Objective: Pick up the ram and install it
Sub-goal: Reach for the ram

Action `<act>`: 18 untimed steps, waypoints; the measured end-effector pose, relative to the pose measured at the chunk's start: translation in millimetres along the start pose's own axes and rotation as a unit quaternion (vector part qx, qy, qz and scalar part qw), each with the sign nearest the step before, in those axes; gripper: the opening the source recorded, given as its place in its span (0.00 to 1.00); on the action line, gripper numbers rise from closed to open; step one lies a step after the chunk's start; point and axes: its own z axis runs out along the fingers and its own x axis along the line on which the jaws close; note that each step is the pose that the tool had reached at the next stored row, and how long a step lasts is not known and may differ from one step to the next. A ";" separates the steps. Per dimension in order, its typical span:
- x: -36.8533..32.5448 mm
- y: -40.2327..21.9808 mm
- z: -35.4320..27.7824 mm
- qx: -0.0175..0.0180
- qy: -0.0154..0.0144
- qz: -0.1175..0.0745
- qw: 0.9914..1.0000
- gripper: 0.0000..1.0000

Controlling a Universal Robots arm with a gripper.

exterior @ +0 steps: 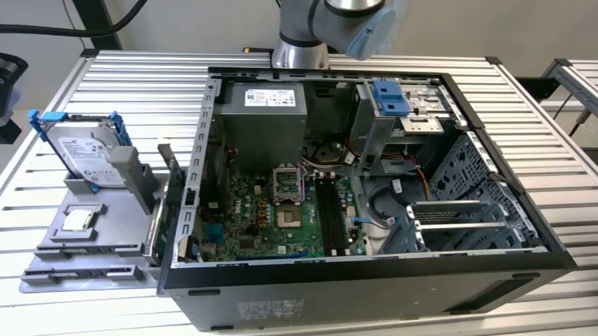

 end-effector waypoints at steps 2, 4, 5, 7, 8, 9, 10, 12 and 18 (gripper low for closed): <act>-0.1 -1.5 0.0 0.000 0.000 0.000 1.000 0.00; -0.1 -2.9 -0.1 0.000 0.000 0.000 1.000 0.00; -0.1 -3.5 -0.1 0.000 0.000 0.000 1.000 0.00; -0.2 -5.0 -0.2 0.000 0.000 0.000 1.000 0.00; -0.3 -6.1 -0.2 0.000 0.000 0.000 1.000 0.00; -0.4 -7.2 -0.2 0.000 0.000 0.000 1.000 0.00; -0.4 -8.1 -0.3 0.000 0.000 0.000 1.000 0.00; -0.6 -10.1 -0.4 0.000 0.000 0.000 1.000 0.00; -1.1 -17.7 -0.7 0.000 0.000 0.000 1.000 0.00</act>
